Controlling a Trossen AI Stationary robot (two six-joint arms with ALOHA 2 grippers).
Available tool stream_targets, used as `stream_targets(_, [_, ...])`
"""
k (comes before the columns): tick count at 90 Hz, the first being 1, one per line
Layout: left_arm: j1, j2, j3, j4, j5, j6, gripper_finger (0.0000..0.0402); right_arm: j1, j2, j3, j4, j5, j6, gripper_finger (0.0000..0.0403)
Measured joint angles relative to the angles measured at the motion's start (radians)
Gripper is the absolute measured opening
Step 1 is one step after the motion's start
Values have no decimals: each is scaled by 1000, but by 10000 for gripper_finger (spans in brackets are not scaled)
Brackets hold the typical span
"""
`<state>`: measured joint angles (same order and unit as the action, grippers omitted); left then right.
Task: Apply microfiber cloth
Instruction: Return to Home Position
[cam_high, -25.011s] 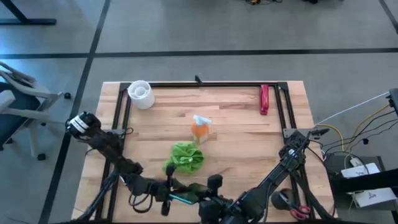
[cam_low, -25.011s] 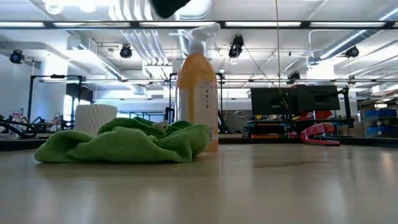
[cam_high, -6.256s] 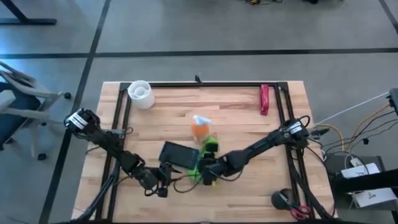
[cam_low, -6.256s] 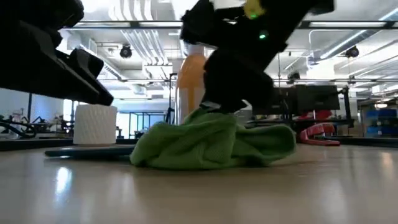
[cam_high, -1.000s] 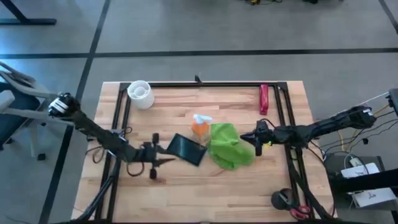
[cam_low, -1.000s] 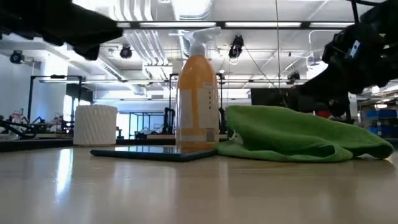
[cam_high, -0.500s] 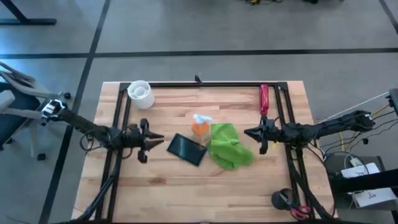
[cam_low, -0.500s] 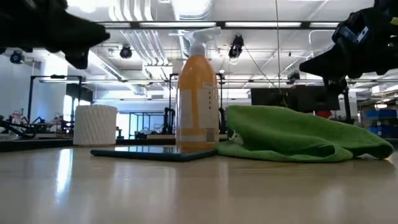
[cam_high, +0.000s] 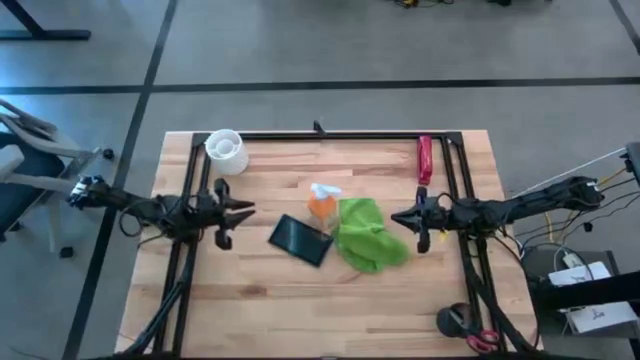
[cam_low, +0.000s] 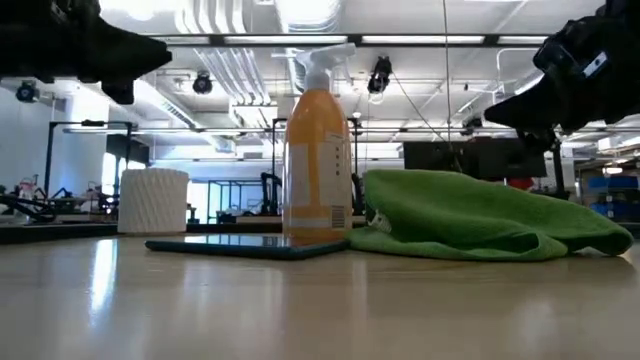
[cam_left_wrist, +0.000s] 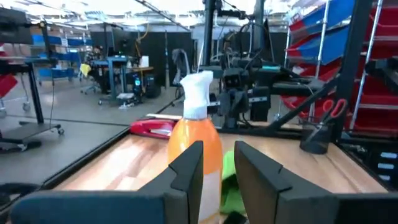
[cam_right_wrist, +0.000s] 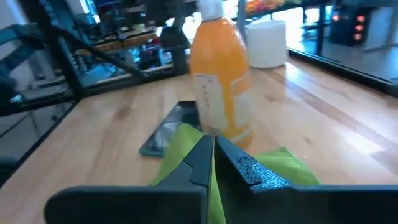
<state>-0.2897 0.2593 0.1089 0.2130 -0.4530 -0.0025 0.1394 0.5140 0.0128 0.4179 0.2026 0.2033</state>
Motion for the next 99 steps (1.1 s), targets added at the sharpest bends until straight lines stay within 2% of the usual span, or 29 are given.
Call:
stream_targets(11, [0,-65,-1,-76,0,1,56,-1,0,0,40,3,-52,0])
stream_targets(26, [0,-163,-12,-111,3,47,7,-3,4,0,46,7,-94,0])
stream_targets(38, [0,-258,-81,-134,29,28,5,-3,16,0,56,7,-95,0])
stream_targets(45, [13,-254,-97,-146,34,-11,1,-3,30,0,76,7,-99,0])
stream_targets(60, [83,-244,-98,-143,180,-63,0,-3,62,0,96,7,-114,0])
stream_targets(70, [164,-259,-99,-170,319,-68,0,-3,86,0,97,8,-101,0])
stream_targets(80, [255,-254,-99,-188,392,-90,0,-3,98,0,109,46,-86,0])
stream_targets(99, [319,-227,-99,-192,413,-182,0,-3,98,0,104,72,22,0])
